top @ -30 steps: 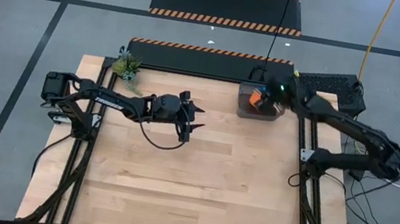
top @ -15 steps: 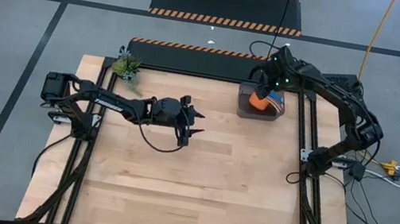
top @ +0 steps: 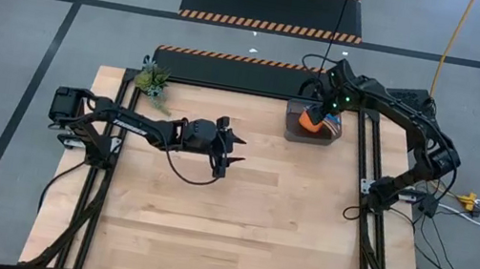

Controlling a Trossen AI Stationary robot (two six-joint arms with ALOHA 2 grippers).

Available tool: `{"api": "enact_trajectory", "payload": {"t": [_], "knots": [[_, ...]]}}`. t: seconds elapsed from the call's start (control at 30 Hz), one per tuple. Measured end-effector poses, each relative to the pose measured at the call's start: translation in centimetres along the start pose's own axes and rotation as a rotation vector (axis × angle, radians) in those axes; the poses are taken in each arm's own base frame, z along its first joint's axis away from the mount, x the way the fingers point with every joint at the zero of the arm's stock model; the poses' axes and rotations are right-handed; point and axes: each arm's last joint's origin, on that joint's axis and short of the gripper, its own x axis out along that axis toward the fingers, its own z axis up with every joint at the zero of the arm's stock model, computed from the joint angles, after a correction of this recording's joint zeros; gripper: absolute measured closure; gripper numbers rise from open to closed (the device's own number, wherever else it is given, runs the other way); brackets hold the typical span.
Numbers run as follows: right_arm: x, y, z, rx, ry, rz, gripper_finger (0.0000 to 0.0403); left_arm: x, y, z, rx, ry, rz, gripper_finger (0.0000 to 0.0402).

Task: Nest measuring cups in basket
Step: Put the stack of measuring cups into the black bin

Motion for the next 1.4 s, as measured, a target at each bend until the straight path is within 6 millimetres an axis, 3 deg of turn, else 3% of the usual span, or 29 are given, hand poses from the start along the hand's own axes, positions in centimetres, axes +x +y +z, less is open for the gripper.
{"api": "enact_trajectory", "payload": {"t": [0.7,1.2,1.4], "knots": [[1.0,-0.3,0.0,0.004,0.013,0.014,0.0131,0.0,0.0,0.1,0.014,-0.009,0.003,0.0167],[1.0,0.3,-0.4,-0.044,0.058,0.094,0.0131,0.0,0.0,0.1,0.018,-0.008,0.006,0.0167],[1.2,1.4,-0.4,-0.078,0.063,0.127,0.0131,0.0,0.0,0.1,0.019,-0.006,0.01,0.0167]]}}
